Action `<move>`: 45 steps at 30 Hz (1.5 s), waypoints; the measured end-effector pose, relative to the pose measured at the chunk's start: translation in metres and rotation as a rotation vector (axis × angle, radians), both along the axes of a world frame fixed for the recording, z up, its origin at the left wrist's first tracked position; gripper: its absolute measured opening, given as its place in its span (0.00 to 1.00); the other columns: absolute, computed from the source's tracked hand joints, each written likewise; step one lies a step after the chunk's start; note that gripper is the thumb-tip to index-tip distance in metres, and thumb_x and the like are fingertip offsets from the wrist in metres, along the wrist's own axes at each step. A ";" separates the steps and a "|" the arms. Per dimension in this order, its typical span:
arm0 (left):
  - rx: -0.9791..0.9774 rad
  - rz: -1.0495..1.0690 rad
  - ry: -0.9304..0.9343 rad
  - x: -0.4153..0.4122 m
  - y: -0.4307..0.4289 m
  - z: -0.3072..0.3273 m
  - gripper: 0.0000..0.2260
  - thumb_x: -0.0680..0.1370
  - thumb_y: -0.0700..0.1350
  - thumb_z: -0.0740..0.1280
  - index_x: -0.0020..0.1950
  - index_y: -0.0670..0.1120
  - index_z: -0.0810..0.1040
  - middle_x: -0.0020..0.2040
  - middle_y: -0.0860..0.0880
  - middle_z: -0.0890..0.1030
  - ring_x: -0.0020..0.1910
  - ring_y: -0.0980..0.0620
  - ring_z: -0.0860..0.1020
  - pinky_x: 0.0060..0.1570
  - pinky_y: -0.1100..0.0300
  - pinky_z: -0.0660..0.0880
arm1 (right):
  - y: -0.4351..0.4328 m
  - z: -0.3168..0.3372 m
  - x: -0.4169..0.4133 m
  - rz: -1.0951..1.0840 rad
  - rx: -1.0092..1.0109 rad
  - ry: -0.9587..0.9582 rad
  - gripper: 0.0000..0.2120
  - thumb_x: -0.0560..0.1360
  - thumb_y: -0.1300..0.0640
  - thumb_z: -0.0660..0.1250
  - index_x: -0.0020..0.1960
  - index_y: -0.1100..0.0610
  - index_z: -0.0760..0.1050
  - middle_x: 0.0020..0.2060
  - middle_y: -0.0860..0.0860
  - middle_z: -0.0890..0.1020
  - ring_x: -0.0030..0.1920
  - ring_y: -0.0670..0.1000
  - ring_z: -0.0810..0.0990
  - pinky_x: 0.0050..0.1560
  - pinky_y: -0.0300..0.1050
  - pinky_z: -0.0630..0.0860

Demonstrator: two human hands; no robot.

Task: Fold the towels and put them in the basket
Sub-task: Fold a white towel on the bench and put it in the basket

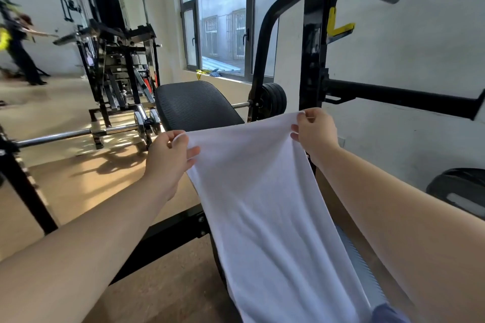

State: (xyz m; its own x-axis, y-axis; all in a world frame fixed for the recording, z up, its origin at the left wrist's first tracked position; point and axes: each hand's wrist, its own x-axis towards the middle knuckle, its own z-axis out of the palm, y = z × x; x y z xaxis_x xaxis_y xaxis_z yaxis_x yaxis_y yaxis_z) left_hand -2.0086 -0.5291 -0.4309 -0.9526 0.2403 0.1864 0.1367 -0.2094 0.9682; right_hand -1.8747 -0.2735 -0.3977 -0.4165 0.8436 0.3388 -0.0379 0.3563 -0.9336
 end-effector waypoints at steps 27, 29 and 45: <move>-0.182 0.396 0.134 -0.147 0.028 0.016 0.09 0.80 0.39 0.64 0.44 0.53 0.73 0.46 0.49 0.84 0.35 0.56 0.85 0.42 0.49 0.84 | 0.031 0.010 -0.186 0.034 0.098 -0.029 0.08 0.80 0.52 0.63 0.46 0.46 0.80 0.40 0.48 0.85 0.46 0.55 0.85 0.52 0.52 0.83; -0.223 0.417 0.142 -0.151 0.030 0.015 0.09 0.80 0.37 0.65 0.43 0.50 0.75 0.42 0.50 0.83 0.37 0.54 0.86 0.46 0.44 0.84 | 0.035 0.000 -0.194 0.061 0.025 -0.014 0.08 0.81 0.54 0.63 0.47 0.49 0.81 0.40 0.51 0.85 0.45 0.56 0.86 0.51 0.56 0.84; -0.302 0.243 0.322 -0.154 0.031 0.022 0.23 0.81 0.38 0.65 0.76 0.50 0.70 0.74 0.47 0.72 0.60 0.57 0.75 0.61 0.56 0.73 | 0.031 -0.012 -0.231 0.294 -0.075 -0.137 0.11 0.79 0.58 0.63 0.62 0.52 0.73 0.51 0.50 0.76 0.46 0.49 0.75 0.44 0.45 0.76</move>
State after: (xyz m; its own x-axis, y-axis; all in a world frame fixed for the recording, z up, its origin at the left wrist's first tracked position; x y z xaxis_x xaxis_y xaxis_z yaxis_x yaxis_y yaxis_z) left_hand -2.1624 -0.4982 -0.4094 -0.8932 0.1070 0.4367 0.4487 0.1491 0.8812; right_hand -2.1055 -0.2424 -0.4095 -0.6834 0.7009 0.2043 -0.0009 0.2790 -0.9603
